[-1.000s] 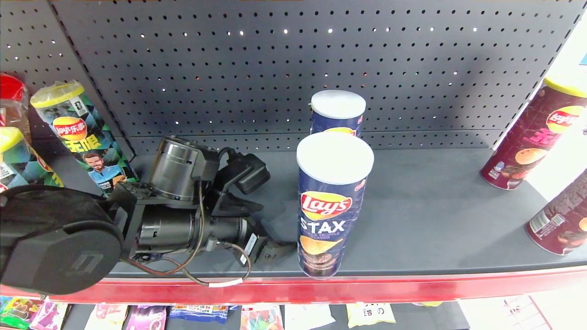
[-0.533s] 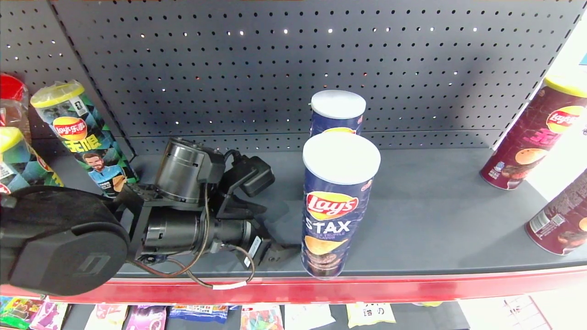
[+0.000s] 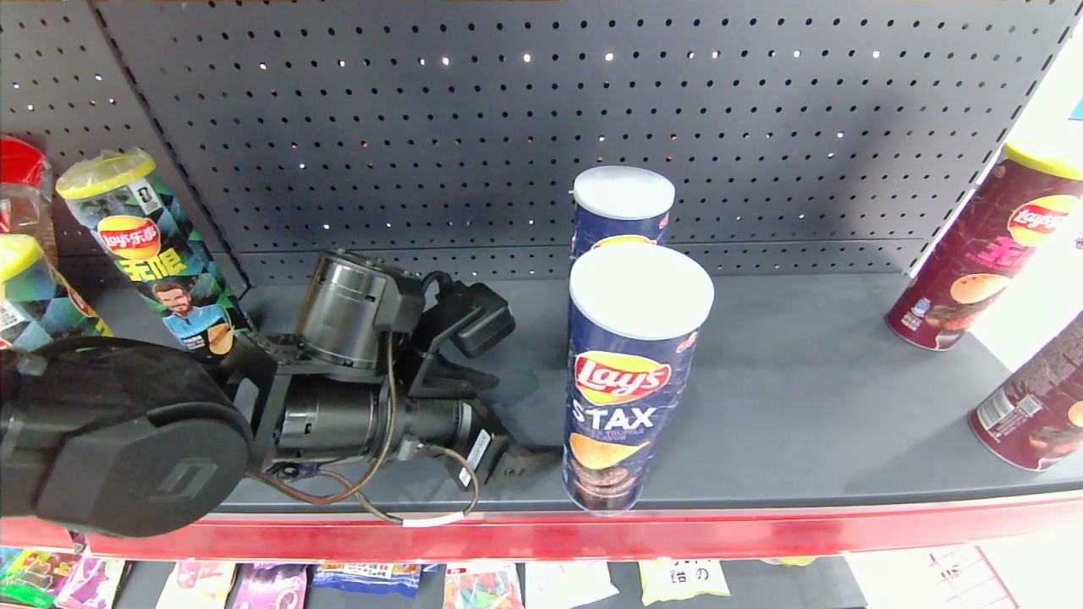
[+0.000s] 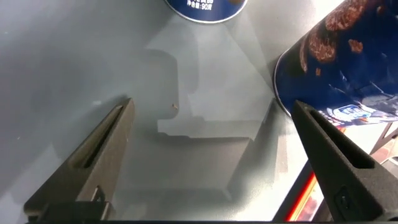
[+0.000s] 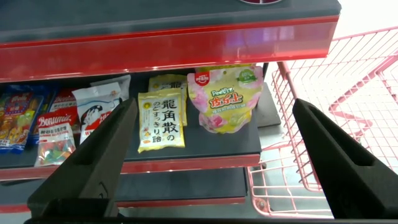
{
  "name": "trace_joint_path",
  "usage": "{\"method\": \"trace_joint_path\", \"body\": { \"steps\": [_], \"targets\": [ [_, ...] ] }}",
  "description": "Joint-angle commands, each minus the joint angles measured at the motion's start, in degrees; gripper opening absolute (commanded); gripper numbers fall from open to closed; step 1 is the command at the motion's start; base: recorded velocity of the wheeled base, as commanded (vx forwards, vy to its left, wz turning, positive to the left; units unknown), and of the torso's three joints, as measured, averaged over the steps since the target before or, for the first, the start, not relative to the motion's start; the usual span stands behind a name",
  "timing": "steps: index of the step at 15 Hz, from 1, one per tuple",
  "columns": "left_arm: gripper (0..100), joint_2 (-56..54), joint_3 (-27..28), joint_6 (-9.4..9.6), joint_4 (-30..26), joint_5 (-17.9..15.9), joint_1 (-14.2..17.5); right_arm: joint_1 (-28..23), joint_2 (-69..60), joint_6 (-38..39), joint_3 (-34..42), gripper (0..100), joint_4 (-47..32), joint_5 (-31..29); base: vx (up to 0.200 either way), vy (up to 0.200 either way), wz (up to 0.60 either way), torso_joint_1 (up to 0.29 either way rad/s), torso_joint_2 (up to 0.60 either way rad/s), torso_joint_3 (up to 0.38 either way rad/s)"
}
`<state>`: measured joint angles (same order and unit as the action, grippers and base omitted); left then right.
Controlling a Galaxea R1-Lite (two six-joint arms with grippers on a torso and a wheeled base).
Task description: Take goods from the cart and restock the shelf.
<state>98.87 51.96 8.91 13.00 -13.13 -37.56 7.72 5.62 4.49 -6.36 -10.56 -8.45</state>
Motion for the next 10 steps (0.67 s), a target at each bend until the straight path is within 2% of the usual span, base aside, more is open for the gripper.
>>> {"method": "trace_joint_path", "body": {
  "steps": [1, 2, 3, 6, 7, 9, 10],
  "targets": [
    [100, -1.4, -0.3, -0.03, 0.0, 0.1, 0.1, 0.0, 0.1, 0.0, 0.0, 100, 0.0, 0.0, 0.000, 0.000, 0.00, 0.000, 0.00, 0.000],
    [100, -1.9, -0.5, -0.03, 0.0, 0.2, 0.1, 0.0, 0.1, 0.0, 0.0, 100, 0.0, 0.0, 0.000, 0.000, 0.00, 0.000, 0.00, 0.000],
    [100, -7.1, -2.6, -0.21, -0.2, 0.7, 0.2, 0.0, 0.1, 0.1, 0.0, 100, 0.0, -0.1, 0.000, 0.000, 0.00, 0.000, 0.00, 0.000],
    [100, -22.8, -12.9, -0.30, -0.6, 2.4, 0.2, 0.0, 0.1, 0.0, 0.0, 100, 0.0, -0.3, 0.000, 0.000, 0.00, 0.000, 0.00, 0.000],
    [100, -32.2, -19.5, -0.47, -0.6, 5.1, 0.2, 0.0, 0.1, 0.0, -0.1, 100, 0.1, -0.2, 0.000, 0.000, 0.00, 0.000, 0.00, 0.000],
    [100, -47.4, -29.0, -0.56, -1.5, 9.3, 0.8, 0.0, 0.1, -0.1, -0.1, 100, 0.0, 1.2, 0.000, 0.000, 0.00, 0.000, 0.00, 0.000],
    [100, -54.3, -31.2, -1.35, -4.4, 11.8, 3.3, 0.0, 0.1, -0.2, -0.1, 100, 0.0, 1.9, 0.000, 0.000, 0.00, 0.000, 0.00, 0.000]
  ]
}}
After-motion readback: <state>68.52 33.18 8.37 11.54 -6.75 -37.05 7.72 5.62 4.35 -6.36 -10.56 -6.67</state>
